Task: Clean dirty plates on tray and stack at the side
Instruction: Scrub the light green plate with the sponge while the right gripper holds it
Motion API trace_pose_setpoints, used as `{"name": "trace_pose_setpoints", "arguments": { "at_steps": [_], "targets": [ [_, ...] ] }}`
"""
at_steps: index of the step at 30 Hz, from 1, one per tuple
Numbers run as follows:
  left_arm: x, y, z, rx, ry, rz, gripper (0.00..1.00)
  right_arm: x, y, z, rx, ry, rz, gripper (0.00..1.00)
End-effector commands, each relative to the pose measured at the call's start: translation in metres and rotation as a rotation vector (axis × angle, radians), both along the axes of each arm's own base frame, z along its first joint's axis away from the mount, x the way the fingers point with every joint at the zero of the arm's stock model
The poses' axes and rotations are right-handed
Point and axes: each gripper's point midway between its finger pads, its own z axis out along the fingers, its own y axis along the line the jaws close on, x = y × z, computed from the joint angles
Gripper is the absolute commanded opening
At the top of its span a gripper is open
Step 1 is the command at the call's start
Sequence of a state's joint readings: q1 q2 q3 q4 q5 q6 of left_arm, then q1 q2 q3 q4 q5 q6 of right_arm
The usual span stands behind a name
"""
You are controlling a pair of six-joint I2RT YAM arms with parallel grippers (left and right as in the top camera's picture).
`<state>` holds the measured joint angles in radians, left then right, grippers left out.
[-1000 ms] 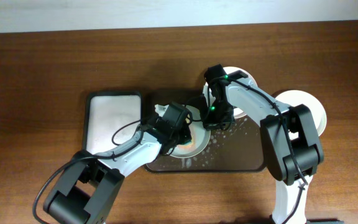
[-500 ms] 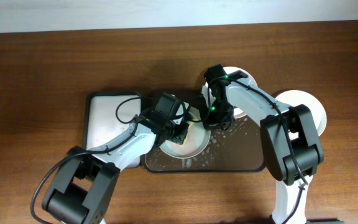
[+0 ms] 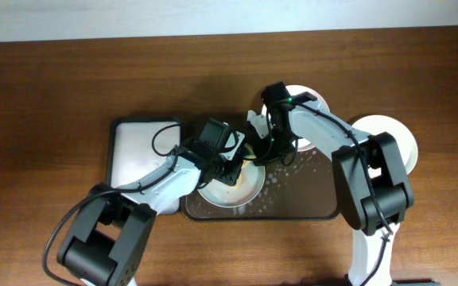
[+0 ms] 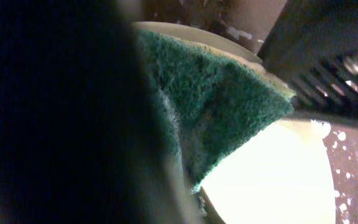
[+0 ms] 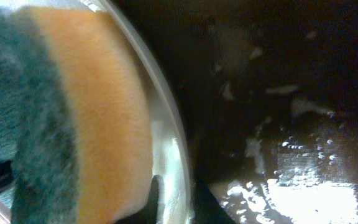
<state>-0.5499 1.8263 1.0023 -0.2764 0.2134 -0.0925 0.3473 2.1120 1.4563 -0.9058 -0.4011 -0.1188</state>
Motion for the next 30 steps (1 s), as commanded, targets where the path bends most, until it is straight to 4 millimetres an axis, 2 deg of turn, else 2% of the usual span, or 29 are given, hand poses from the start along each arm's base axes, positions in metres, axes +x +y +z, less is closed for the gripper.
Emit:
{"name": "trace_pose_setpoints", "arguments": {
  "at_steps": [1,2,5,10,13,16,19,23,25,27,30],
  "targets": [
    [0.003,0.018,-0.034,0.095,0.049,0.093,0.00,-0.010,0.002,-0.005,0.001,0.041,0.004,0.32],
    [0.008,0.029,-0.036,0.134,0.044,0.175,0.00,-0.009,-0.009,-0.008,-0.063,0.048,-0.038,0.33],
    [0.020,0.045,-0.034,0.159,0.017,0.268,0.00,-0.005,-0.033,-0.012,-0.211,0.043,-0.150,0.32],
    [0.021,0.071,-0.038,0.137,0.113,0.481,0.00,0.003,-0.044,0.005,-0.232,0.031,-0.296,0.33],
    [0.014,0.058,-0.037,0.057,0.185,0.454,0.00,-0.010,-0.033,0.014,-0.163,0.101,-0.299,0.36],
    [0.012,0.052,-0.033,0.028,0.198,0.438,0.00,-0.027,-0.027,0.017,-0.149,0.178,-0.294,0.33],
    [0.019,0.049,-0.017,-0.004,0.158,0.436,0.00,-0.030,-0.023,0.017,-0.156,0.187,-0.296,0.22],
    [0.018,0.049,0.021,-0.043,0.108,0.434,0.00,-0.036,-0.024,0.006,-0.161,0.199,-0.319,0.22],
    [0.014,0.050,0.031,-0.049,0.111,0.439,0.00,-0.039,-0.025,-0.001,-0.164,0.206,-0.335,0.22],
    [0.003,0.049,0.030,-0.048,0.163,0.471,0.00,-0.041,-0.025,-0.009,-0.157,0.202,-0.336,0.19],
    [-0.011,0.039,0.027,-0.052,0.216,0.469,0.00,-0.041,-0.025,-0.011,-0.153,0.195,-0.336,0.08]
  ]
}}
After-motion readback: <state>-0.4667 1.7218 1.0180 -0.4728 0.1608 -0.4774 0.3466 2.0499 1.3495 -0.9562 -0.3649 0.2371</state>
